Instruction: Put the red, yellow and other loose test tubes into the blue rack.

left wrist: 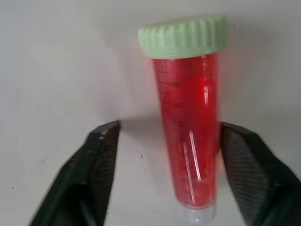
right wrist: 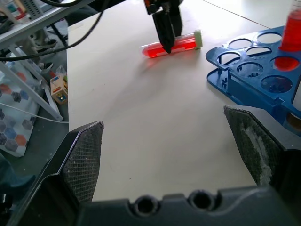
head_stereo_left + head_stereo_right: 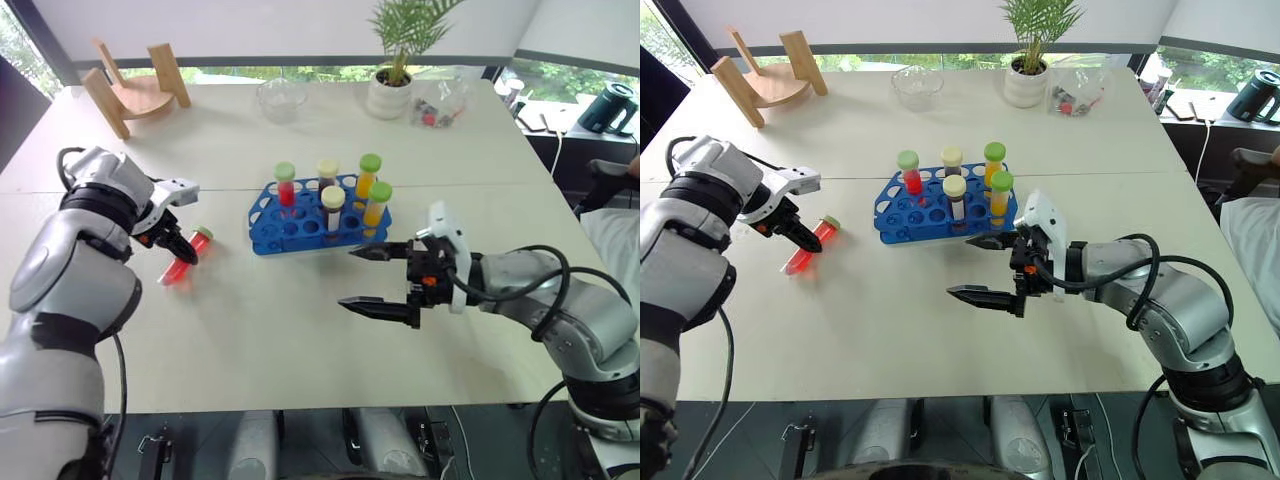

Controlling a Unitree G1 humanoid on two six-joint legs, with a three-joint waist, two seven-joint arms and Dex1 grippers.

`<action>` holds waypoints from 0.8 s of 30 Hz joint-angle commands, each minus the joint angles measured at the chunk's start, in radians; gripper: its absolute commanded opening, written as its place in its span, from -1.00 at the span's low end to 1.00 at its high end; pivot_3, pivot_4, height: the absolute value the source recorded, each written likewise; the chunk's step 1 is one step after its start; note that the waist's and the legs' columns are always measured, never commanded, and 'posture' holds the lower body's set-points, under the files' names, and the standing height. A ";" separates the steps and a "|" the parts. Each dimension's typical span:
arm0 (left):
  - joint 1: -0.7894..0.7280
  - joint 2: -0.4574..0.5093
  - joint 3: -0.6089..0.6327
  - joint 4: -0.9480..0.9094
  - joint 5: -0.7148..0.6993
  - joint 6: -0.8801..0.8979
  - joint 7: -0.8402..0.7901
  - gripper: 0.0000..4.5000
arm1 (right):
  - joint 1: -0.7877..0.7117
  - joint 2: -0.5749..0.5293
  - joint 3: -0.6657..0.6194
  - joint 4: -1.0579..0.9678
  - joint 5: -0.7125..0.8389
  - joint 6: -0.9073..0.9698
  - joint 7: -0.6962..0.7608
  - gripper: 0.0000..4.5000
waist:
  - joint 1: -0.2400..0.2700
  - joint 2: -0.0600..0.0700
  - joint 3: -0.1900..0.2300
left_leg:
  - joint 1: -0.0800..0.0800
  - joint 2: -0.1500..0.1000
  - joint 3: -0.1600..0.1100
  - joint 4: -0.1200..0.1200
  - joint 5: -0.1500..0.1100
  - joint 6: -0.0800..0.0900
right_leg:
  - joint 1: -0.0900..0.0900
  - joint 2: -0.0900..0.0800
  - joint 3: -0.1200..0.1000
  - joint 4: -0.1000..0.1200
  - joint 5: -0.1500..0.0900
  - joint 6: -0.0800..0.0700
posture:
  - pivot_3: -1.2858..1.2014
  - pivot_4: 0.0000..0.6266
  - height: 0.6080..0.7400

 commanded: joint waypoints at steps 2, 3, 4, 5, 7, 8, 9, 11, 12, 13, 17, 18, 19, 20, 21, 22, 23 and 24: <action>-0.029 -0.023 0.056 0.050 0.053 -0.030 0.018 -0.51 | 0.010 -0.014 -0.037 -0.047 0.025 0.003 -0.008 1.00 | 0.000 0.000 0.000 | 0.000 0.000 0.000 0.000 0.000 0.000 | 0.000 0.000 0.000 0.001 0.000 0.000 | 0.03 -0.52 1.00; -0.030 -0.028 0.068 0.055 0.058 -0.034 0.024 -0.61 | 0.012 -0.018 -0.037 -0.045 0.024 0.003 -0.006 1.00 | 0.000 0.000 0.000 | 0.000 0.000 0.000 0.000 0.000 0.000 | 0.000 0.000 0.000 0.001 0.000 0.000 | 0.03 -0.52 1.00; -0.029 -0.032 0.081 0.057 0.060 -0.039 0.027 -0.62 | 0.010 -0.020 -0.035 -0.043 0.023 0.003 -0.003 1.00 | 0.000 0.000 0.000 | 0.000 0.000 0.000 0.000 0.000 0.000 | 0.000 0.000 0.000 0.001 0.000 0.000 | 0.03 -0.52 1.00; -0.029 -0.035 0.098 0.058 0.059 -0.039 0.033 -0.62 | 0.009 -0.023 -0.035 -0.039 0.021 0.002 0.001 1.00 | 0.000 0.000 0.000 | 0.001 0.000 0.000 0.000 0.000 0.000 | 0.000 0.000 0.000 0.001 0.000 0.000 | 0.03 -0.52 1.00; -0.030 -0.031 0.151 0.046 0.040 -0.064 0.044 -0.62 | 0.005 -0.031 -0.032 -0.028 0.015 0.000 0.012 1.00 | 0.002 0.000 0.000 | 0.001 0.000 0.000 0.000 0.000 0.000 | 0.001 0.000 0.000 0.001 0.000 0.000 | 0.03 -0.52 1.00; -0.033 -0.022 0.204 0.035 0.010 -0.084 0.062 -0.62 | 0.004 -0.036 -0.031 -0.022 0.012 -0.002 0.017 1.00 | 0.004 0.000 0.000 | 0.001 0.000 0.000 0.000 0.000 0.000 | 0.001 0.000 0.000 0.002 0.000 0.000 | 0.03 -0.52 1.00; -0.034 -0.010 0.264 0.018 -0.026 -0.121 0.083 -0.62 | 0.007 -0.043 -0.033 -0.017 0.010 -0.005 0.024 1.00 | 0.006 0.000 0.000 | 0.001 0.000 -0.001 0.001 0.000 0.000 | 0.001 0.000 -0.001 0.002 0.000 0.000 | 0.03 -0.52 1.00; -0.019 0.040 0.440 -0.047 -0.141 -0.271 0.116 -0.62 | 0.012 -0.060 -0.041 -0.008 0.005 -0.004 0.033 1.00 | 0.008 0.000 0.000 | 0.000 0.000 -0.001 0.002 0.000 0.000 | 0.001 -0.001 -0.001 0.002 0.000 0.000 | 0.03 -0.52 1.00; -0.009 0.054 0.496 -0.070 -0.172 -0.319 0.127 -0.62 | 0.015 -0.067 -0.045 -0.004 0.004 -0.006 0.038 1.00 | 0.008 -0.001 0.000 | 0.000 0.000 -0.001 0.002 0.000 0.000 | 0.001 -0.001 -0.001 0.002 0.000 0.000 | 0.03 -0.52 1.00; 0.019 0.072 0.574 -0.111 -0.219 -0.420 0.154 -0.62 | 0.015 -0.072 -0.050 0.000 0.006 -0.004 0.040 1.00 | 0.008 -0.001 0.000 | -0.001 0.000 -0.001 0.002 0.000 0.000 | 0.000 -0.001 -0.002 0.002 0.000 0.000 | 0.03 -0.52 1.00; 0.234 0.105 0.859 -0.482 -0.462 -0.490 0.129 -0.62 | 0.010 -0.103 -0.078 0.041 0.009 -0.001 0.067 1.00 | -0.001 0.000 0.000 | 0.000 0.000 0.000 0.000 0.000 0.000 | 0.000 -0.003 -0.001 0.001 0.000 0.000 | 0.03 -0.52 1.00; 0.273 0.080 0.931 -0.559 -0.533 -0.412 0.182 -0.62 | 0.005 -0.111 -0.083 0.053 0.008 0.001 0.071 1.00 | -0.001 0.000 0.000 | 0.000 0.000 0.001 0.000 0.000 0.000 | 0.000 -0.003 -0.001 0.001 0.000 0.000 | 0.03 -0.52 1.00; 0.310 0.046 1.000 -0.630 -0.599 -0.355 0.250 -0.62 | 0.001 -0.117 -0.088 0.065 0.008 0.002 0.073 1.00 | 0.000 0.000 0.000 | 0.000 0.000 0.001 0.000 0.000 -0.001 | 0.000 -0.003 -0.001 0.001 0.000 0.000 | 0.03 -0.52 1.00; 0.363 0.011 1.045 -0.713 -0.649 -0.319 0.295 -0.62 | -0.004 -0.123 -0.097 0.078 0.011 0.005 0.076 1.00 | 0.003 0.000 0.000 | 0.000 0.000 0.000 0.001 0.000 -0.001 | 0.000 -0.003 -0.001 0.002 0.000 0.000 | 0.03 -0.52 1.00; 0.416 -0.028 1.079 -0.798 -0.684 -0.316 0.339 -0.62 | -0.007 -0.129 -0.107 0.092 0.015 0.007 0.082 1.00 | 0.004 0.000 0.000 | 0.000 0.000 -0.001 0.002 0.000 -0.001 | 0.001 -0.003 -0.001 0.003 0.000 0.000 | 0.03 -0.52 1.00; 0.477 -0.074 1.104 -0.894 -0.715 -0.310 0.393 -0.62 | -0.014 -0.133 -0.119 0.103 0.024 0.017 0.082 1.00 | 0.006 0.000 -0.001 | 0.000 0.000 -0.001 0.003 0.000 -0.001 | 0.001 -0.003 -0.002 0.003 0.000 0.000 | 0.03 -0.52 1.00; 0.534 -0.130 1.118 -0.982 -0.739 -0.314 0.447 -0.62 | -0.020 -0.139 -0.130 0.113 0.034 0.029 0.083 1.00 | 0.009 0.000 0.000 | 0.002 -0.001 -0.001 0.004 0.000 -0.001 | 0.004 -0.004 -0.001 0.003 0.000 0.001 | 0.03 -0.52 1.00; 0.579 -0.178 1.124 -1.050 -0.755 -0.322 0.493 -0.62 | -0.024 -0.146 -0.137 0.120 0.041 0.039 0.085 1.00 | 0.011 0.000 -0.001 | 0.005 -0.001 -0.001 0.004 0.000 -0.001 | 0.007 -0.004 -0.002 0.002 0.001 0.001 | 0.03 -0.52 1.00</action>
